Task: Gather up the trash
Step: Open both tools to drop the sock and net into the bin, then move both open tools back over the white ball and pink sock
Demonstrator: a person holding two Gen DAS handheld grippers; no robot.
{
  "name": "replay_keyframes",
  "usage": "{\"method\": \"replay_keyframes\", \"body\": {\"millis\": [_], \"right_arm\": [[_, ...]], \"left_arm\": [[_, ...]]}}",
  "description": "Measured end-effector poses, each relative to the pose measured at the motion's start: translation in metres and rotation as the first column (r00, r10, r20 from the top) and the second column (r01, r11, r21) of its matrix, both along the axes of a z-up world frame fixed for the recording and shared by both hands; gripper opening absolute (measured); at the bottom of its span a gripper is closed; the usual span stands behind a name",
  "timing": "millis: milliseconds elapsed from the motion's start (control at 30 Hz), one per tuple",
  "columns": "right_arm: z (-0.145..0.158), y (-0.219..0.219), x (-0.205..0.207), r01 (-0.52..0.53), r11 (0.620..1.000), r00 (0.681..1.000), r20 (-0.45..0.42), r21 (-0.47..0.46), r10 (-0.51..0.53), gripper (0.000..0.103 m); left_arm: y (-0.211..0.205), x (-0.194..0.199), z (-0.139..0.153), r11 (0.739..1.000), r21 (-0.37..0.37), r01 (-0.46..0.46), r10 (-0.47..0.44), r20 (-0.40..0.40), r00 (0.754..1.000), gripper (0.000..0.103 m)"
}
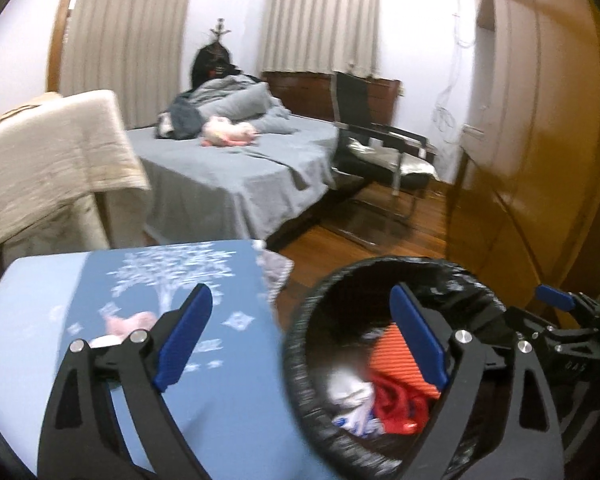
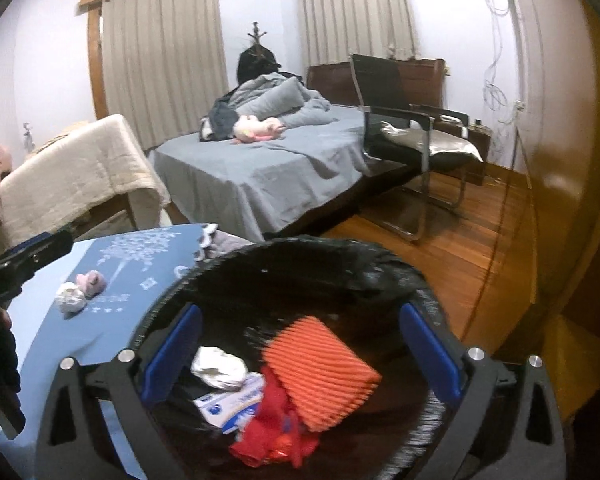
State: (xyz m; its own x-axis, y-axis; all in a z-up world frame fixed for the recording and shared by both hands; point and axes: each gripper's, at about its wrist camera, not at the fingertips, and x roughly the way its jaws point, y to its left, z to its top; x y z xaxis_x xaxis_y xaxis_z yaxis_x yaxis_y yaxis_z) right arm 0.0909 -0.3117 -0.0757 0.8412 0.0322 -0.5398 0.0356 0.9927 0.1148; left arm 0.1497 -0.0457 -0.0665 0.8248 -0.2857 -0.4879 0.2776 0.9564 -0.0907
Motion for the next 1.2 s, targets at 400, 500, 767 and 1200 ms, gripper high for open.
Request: {"method": "replay_keyframes", "body": {"millis": [400, 500, 767, 1200], "right_arm": [[0.001, 0.086, 0.034, -0.156, 0.987, 0.988, 0.015, 0.026, 0.156, 0.097], [0.0, 0.107, 0.044, -0.191, 0.981, 0.981, 0.024, 0.022, 0.19, 0.097], [-0.008, 0.145, 0.072, -0.241, 0.97, 0.97, 0.039, -0.004, 0.241, 0.097], [-0.031, 0.156, 0.099, -0.253, 0.967, 0.967, -0.015, 0.028, 0.253, 0.097]], "left_arm": [[0.101, -0.009, -0.006, 0.975, 0.056, -0.213, 0.213, 0.011, 0.977, 0.088], [0.125, -0.002, -0.014, 0.963, 0.07, -0.262, 0.263, -0.006, 0.965, 0.088], [0.153, 0.021, -0.04, 0.945, 0.107, -0.311, 0.317, -0.051, 0.947, 0.088], [0.149, 0.065, -0.09, 0.952, 0.123, -0.281, 0.3, -0.183, 0.936, 0.08]]}}
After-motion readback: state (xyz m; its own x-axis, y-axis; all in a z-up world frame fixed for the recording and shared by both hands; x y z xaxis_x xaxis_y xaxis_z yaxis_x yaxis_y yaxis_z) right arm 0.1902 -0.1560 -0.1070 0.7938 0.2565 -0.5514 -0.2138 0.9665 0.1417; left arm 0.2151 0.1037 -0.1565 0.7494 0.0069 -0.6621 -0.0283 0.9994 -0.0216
